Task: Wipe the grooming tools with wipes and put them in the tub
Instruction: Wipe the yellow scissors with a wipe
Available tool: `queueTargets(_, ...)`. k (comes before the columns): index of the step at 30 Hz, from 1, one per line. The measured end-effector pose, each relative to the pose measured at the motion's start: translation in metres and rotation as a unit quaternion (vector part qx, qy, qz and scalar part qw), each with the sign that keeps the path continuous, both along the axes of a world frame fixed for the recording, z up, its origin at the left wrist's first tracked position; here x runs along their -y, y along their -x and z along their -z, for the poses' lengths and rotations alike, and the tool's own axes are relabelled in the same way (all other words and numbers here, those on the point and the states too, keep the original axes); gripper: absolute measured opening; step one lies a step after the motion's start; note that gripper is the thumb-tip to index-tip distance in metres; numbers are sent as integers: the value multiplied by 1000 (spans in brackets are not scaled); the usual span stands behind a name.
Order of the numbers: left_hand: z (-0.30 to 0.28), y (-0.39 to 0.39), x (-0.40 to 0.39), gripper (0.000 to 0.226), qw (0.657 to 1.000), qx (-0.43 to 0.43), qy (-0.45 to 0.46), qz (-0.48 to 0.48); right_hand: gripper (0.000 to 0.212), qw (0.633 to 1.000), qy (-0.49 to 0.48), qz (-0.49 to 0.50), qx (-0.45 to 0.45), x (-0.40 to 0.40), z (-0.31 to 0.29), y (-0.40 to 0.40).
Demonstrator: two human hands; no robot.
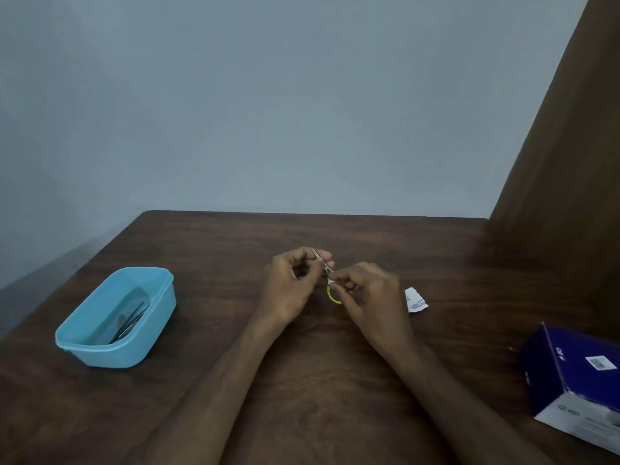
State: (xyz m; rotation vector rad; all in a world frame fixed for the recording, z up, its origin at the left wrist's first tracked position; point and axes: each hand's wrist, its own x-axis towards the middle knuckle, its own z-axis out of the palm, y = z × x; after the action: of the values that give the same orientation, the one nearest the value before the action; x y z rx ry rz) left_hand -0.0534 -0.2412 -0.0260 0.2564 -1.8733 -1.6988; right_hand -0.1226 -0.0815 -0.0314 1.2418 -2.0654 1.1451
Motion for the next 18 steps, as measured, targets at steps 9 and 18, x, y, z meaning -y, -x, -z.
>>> queueTargets(9,-2,-2,-2,14,999,15,43,-15,11,998,0,46,34,-2,2,3)
queueTargets(18,-1,0,-1,16,1000,-15,-1,-22,13,996,-27,62,50,-5,5,4)
